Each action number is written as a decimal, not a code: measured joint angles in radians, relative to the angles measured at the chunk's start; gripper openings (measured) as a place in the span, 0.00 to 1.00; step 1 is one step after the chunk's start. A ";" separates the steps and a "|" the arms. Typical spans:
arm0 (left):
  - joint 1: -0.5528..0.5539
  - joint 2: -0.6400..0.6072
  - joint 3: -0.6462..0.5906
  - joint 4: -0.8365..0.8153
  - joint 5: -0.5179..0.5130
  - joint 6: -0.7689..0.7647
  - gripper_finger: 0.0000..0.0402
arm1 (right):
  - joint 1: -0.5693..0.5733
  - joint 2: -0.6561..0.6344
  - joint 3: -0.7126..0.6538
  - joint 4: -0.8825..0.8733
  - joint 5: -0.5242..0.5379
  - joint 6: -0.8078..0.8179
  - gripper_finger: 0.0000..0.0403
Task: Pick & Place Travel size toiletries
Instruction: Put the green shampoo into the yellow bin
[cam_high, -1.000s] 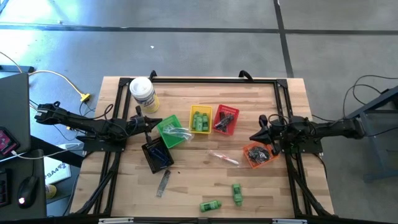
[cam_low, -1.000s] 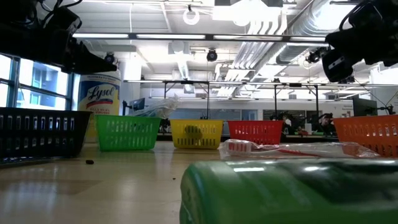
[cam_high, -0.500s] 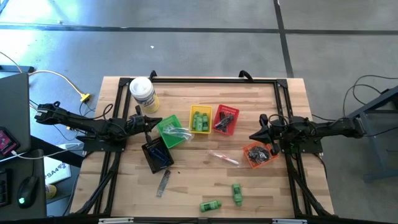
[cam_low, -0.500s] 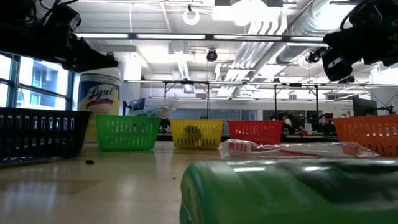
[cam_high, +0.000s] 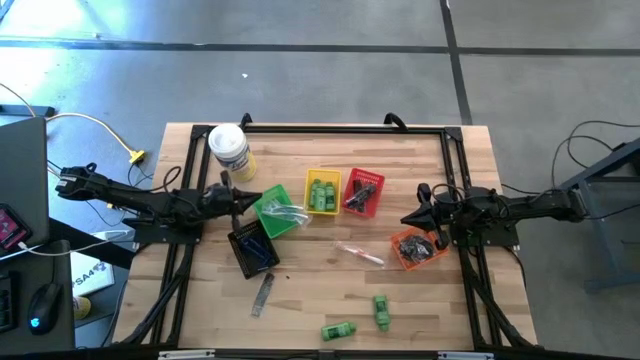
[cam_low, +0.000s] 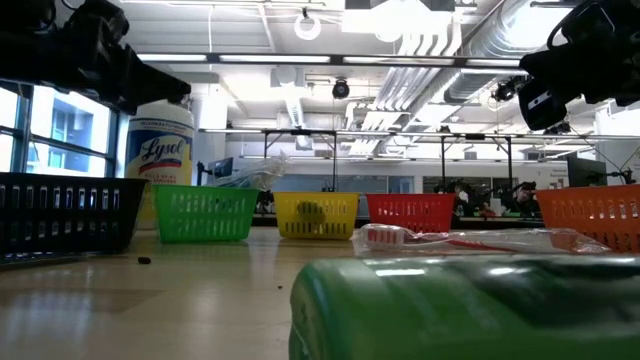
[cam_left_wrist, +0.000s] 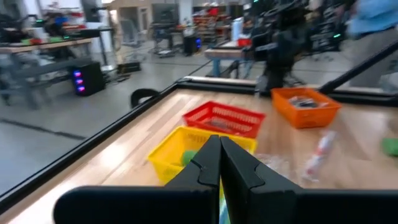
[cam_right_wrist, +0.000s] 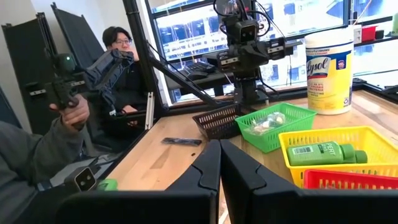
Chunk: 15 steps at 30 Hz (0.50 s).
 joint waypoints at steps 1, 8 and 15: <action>0.000 0.000 0.000 0.008 0.015 0.001 0.00 | 0.000 0.000 0.000 0.000 0.000 -0.001 0.00; 0.000 0.001 0.000 0.021 0.108 -0.001 0.00 | 0.000 0.001 -0.001 -0.001 0.000 -0.002 0.00; 0.000 0.117 0.073 -0.003 0.198 -0.022 0.00 | 0.000 0.001 -0.001 -0.001 0.000 -0.004 0.00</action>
